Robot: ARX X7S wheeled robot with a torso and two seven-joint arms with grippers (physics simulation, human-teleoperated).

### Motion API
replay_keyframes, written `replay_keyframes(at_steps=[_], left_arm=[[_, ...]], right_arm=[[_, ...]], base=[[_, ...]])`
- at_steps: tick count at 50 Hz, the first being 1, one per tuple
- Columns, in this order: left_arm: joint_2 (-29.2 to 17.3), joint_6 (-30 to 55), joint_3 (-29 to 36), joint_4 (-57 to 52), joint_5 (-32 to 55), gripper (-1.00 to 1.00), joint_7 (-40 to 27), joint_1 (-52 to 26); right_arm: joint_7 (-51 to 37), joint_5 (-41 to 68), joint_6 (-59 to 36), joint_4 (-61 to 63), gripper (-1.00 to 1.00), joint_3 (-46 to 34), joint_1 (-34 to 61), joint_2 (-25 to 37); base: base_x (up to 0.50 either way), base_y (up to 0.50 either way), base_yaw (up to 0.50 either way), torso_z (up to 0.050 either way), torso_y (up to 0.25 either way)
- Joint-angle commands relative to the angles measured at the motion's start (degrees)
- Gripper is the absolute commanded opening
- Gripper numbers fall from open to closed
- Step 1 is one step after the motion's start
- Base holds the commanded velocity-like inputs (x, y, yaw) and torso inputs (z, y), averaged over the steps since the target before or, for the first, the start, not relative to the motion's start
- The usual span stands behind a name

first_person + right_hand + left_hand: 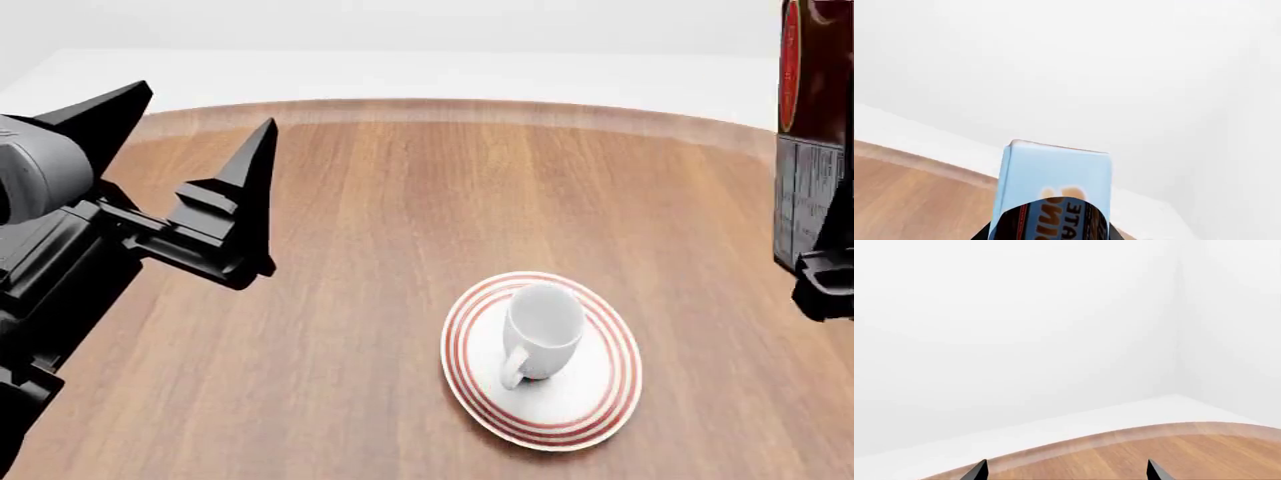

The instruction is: Pick up the white mug and put it on the plate, and put the chocolate pudding to the right of the plate.

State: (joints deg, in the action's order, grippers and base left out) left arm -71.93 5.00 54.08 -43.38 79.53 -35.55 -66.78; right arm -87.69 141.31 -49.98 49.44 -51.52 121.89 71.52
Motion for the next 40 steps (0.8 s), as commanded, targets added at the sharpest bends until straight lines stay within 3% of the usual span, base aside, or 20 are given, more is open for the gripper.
replay_keyframes(at_steps=[1,4,5,7,8,10,12,14,23,28,29,36,40], left_arm=[[1.5,-0.1,-1.0,0.6,-1.6,1.0,1.1,0.4],[1.7,-0.2,-1.0,0.7,-1.8,1.0,1.2,0.5],[1.8,-0.2,-0.9,0.7,-1.9,1.0,1.2,0.5],[1.8,-0.3,-0.9,0.7,-2.1,1.0,1.3,0.8],[1.9,-0.3,-0.8,0.7,-2.1,1.0,1.3,0.9],[1.9,-0.4,-0.8,0.9,-2.1,1.0,1.3,1.1],[2.1,-0.4,-0.7,1.0,-2.2,1.0,1.4,1.2],[2.4,-0.3,-0.6,1.1,-2.4,1.0,1.3,1.3],[3.4,0.5,-0.4,1.4,-2.5,1.0,1.2,1.2],[3.8,0.7,-0.3,1.9,-2.5,1.0,1.2,1.1],[4.1,1.1,-0.2,2.0,-2.5,1.0,1.2,1.0],[5.2,1.7,0.0,2.2,-2.6,1.0,1.1,0.7],[5.5,1.8,0.0,2.3,-2.8,1.0,1.2,0.8]], right_arm=[[18.1,-24.0,-14.6,-6.1,-1.0,7.1,7.8,1.7],[31.8,-42.0,-18.0,-2.6,-1.0,10.6,6.5,0.9],[32.9,-43.6,-17.7,-3.4,-1.0,10.6,5.7,1.3],[45.6,-60.7,-14.6,0.3,-1.0,10.2,3.2,2.4],[45.7,-61.2,-11.9,-1.8,-1.0,10.7,1.8,3.0],[53.2,-78.4,-8.0,-0.4,-1.0,7.5,-0.3,3.8],[54.5,-84.2,-2.7,-3.1,-1.0,6.6,-2.9,4.7],[50.7,-83.5,-1.9,-8.2,-1.0,7.2,-4.3,3.9],[60.5,-100.5,7.5,-24.4,-1.0,-2.0,-11.7,-0.9],[63.9,-103.9,11.9,-34.4,-1.0,-4.9,-15.0,-4.3],[64.5,-102.9,15.3,-37.3,-1.0,-4.4,-16.6,-5.3],[63.8,-92.7,13.3,-50.0,-1.0,-0.5,-18.1,-11.7],[67.5,-94.6,14.1,-54.3,-1.0,-2.2,-17.9,-13.6]], base=[[0.0,0.0,0.0,0.0,0.0],[0.0,0.0,0.0,0.0,0.0],[0.0,0.0,0.0,0.0,0.0],[0.0,0.0,0.0,0.0,0.0],[0.0,0.0,0.0,0.0,0.0],[0.0,0.0,0.0,0.0,0.0],[0.0,0.0,0.0,0.0,0.0],[0.0,0.0,0.0,0.0,0.0],[0.0,0.0,0.0,0.0,0.0],[0.0,0.0,0.0,0.0,0.0],[0.0,0.0,0.0,0.0,0.0],[0.0,0.0,0.0,0.0,0.0],[0.0,0.0,0.0,0.0,0.0]])
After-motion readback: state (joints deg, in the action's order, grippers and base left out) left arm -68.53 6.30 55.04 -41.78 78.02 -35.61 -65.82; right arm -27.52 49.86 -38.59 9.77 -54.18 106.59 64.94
